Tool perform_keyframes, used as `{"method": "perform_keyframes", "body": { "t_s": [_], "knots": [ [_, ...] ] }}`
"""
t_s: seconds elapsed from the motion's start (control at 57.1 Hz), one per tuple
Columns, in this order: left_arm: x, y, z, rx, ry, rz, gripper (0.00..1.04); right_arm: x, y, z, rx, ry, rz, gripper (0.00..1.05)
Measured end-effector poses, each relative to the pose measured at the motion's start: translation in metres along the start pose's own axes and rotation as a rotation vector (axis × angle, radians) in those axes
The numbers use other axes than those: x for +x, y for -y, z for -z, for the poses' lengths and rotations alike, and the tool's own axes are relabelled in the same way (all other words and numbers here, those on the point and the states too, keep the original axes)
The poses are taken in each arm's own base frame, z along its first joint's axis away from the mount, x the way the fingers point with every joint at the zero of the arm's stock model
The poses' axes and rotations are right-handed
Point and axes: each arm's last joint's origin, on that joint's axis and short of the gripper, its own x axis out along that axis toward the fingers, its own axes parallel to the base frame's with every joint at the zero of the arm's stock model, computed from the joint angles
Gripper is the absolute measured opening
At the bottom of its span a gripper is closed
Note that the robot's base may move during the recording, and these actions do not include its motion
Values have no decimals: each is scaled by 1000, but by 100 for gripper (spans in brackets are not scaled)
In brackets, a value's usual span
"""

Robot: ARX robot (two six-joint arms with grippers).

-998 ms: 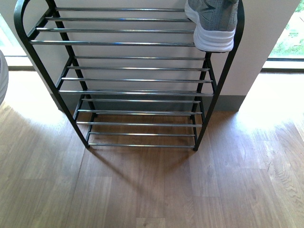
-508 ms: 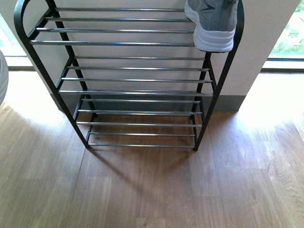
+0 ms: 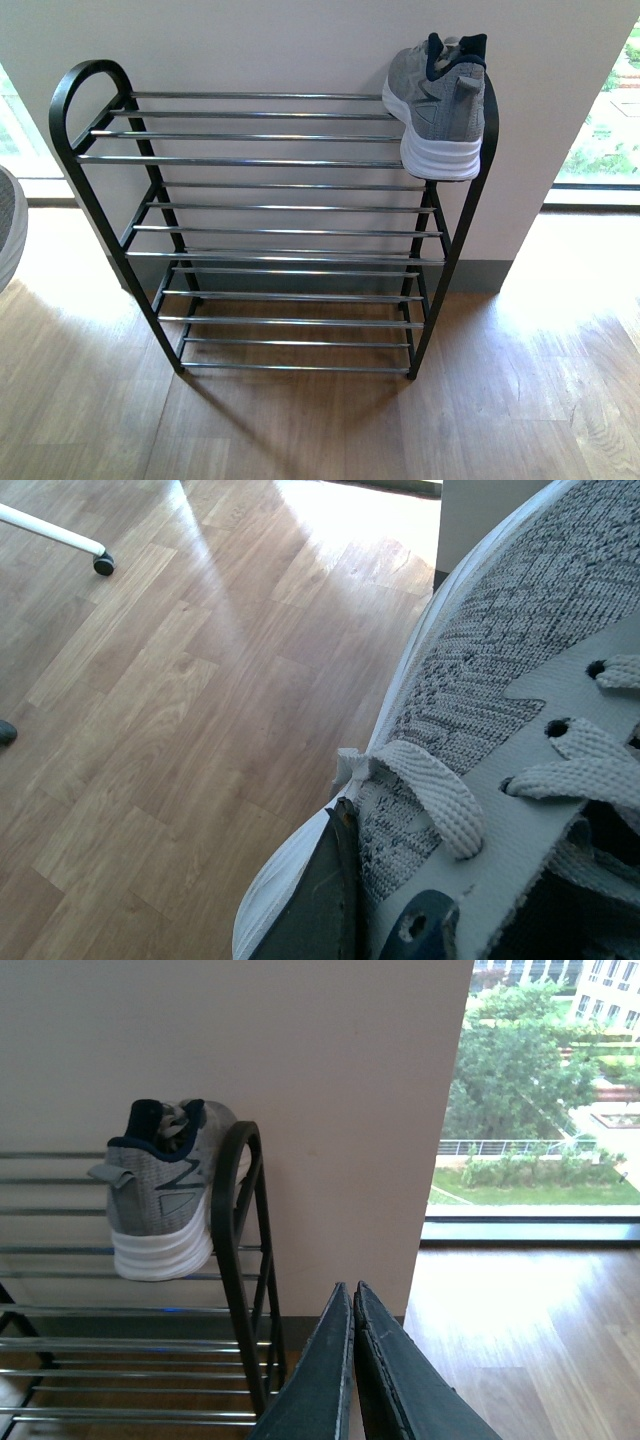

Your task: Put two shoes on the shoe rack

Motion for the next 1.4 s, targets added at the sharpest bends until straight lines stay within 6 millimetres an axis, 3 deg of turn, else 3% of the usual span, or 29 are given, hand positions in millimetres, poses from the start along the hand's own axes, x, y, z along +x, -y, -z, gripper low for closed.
{"method": "perform_keyframes", "body": {
  "t_s": [0.228,0.438,1.401],
  "knots": [
    [0,0,0,0,0,0,2,-30,0,8,0,-5,-1,1],
    [0,0,0,0,0,0,2,-44,0,21,0,-15,-2,1],
    [0,0,0,0,0,0,2,-83,0,8,0,30,-2,1]
  ]
}}
